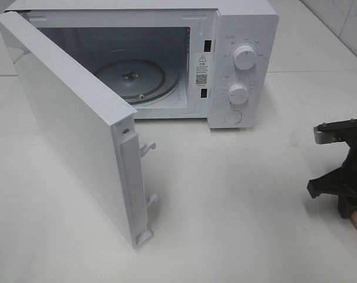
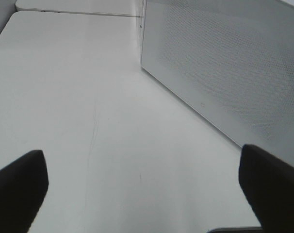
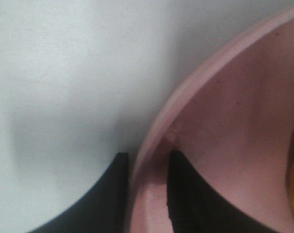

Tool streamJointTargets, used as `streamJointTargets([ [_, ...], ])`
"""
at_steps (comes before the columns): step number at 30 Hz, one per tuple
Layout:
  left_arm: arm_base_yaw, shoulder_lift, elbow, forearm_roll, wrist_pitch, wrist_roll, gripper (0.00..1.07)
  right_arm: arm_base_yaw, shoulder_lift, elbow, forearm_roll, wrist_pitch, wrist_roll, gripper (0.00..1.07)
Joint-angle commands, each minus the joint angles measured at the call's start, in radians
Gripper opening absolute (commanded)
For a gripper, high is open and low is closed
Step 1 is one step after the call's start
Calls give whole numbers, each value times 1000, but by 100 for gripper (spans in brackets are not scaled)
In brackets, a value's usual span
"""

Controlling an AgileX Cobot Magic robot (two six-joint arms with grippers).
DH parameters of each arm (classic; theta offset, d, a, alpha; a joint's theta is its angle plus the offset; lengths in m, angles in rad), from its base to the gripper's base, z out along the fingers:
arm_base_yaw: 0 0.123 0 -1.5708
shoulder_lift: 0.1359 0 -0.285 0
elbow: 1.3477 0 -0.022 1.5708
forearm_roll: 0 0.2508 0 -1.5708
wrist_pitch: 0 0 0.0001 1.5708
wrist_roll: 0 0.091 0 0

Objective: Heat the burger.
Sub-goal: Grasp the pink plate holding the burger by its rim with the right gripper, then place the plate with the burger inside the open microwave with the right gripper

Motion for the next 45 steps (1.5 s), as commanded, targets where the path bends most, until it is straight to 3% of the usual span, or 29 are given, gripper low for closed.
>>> streamJointTargets([
  [1, 2, -15, 0, 0, -14, 2, 100, -7, 21, 11, 3, 9, 14, 2],
  [12, 2, -15, 0, 0, -14, 2, 100, 2, -10, 8, -8, 73, 62, 0],
  [30, 2, -15, 0, 0, -14, 2, 100, 238, -64, 12, -336, 263, 431, 0],
  [45, 2, -15, 0, 0, -14, 2, 100, 391, -148, 84, -394, 336, 517, 0],
])
